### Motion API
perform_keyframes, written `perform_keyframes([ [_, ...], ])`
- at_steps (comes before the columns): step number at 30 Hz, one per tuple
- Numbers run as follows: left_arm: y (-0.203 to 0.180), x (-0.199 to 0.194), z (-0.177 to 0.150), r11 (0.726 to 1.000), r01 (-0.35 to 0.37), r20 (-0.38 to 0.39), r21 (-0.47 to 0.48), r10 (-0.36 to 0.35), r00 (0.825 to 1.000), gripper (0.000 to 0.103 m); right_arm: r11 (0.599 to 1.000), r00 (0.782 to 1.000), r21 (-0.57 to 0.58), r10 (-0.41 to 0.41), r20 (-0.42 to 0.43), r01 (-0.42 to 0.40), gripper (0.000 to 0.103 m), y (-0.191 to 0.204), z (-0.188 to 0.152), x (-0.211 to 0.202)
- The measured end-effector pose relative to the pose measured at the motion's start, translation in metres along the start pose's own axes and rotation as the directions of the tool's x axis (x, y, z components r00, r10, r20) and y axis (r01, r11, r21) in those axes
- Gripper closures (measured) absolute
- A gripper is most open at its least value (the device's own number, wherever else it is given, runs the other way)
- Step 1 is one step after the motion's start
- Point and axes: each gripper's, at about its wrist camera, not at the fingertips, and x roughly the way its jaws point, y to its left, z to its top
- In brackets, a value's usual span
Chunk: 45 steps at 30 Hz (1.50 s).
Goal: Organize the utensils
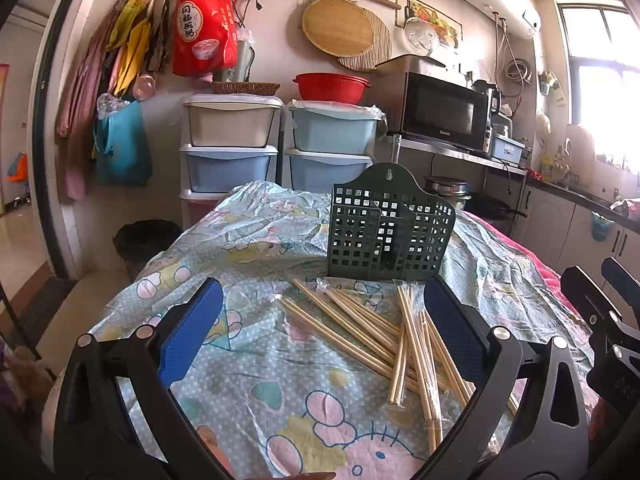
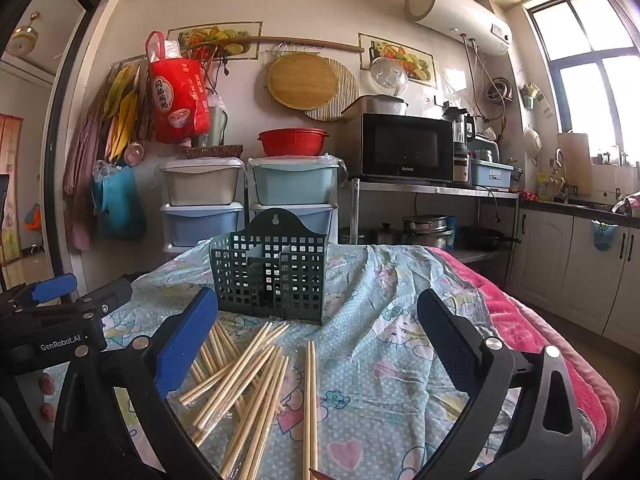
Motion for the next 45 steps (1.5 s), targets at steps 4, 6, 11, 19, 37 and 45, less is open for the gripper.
perform_keyframes([
  [4,0.0000,-0.0001,-0.0001,1.000,-0.001,0.002,-0.001,0.001,1.000,0.010,1.000,1.000,0.000,-0.001,0.001,0.001,0.006,0.0002,-0.0001,0.0004],
  [6,0.0007,-0.0004,0.0003,1.000,0.001,0.001,-0.002,-0.001,1.000,0.010,1.000,1.000,0.001,0.002,0.003,-0.002,0.006,-0.0001,0.0004,0.0000],
  [11,0.0006,-0.0002,0.0000,1.000,0.002,0.001,-0.002,-0.002,1.000,0.010,1.000,1.000,0.003,0.006,0.002,-0.006,0.006,-0.0006,-0.0002,-0.0005],
  [19,0.0023,-0.0017,-0.0010,1.000,0.005,0.003,-0.005,-0.005,1.000,0.010,1.000,1.000,0.006,0.005,-0.002,-0.005,0.006,-0.0014,-0.0015,0.0003],
  [37,0.0019,-0.0033,0.0007,1.000,0.004,0.001,-0.005,-0.004,1.000,0.010,1.000,1.000,0.009,0.001,-0.002,-0.001,0.006,-0.0034,-0.0039,0.0014],
  [45,0.0093,0.0009,-0.0001,1.000,-0.012,-0.024,-0.025,0.011,1.000,0.010,1.000,0.999,0.000,0.030,-0.043,-0.030,0.006,-0.0015,-0.0036,0.0081],
])
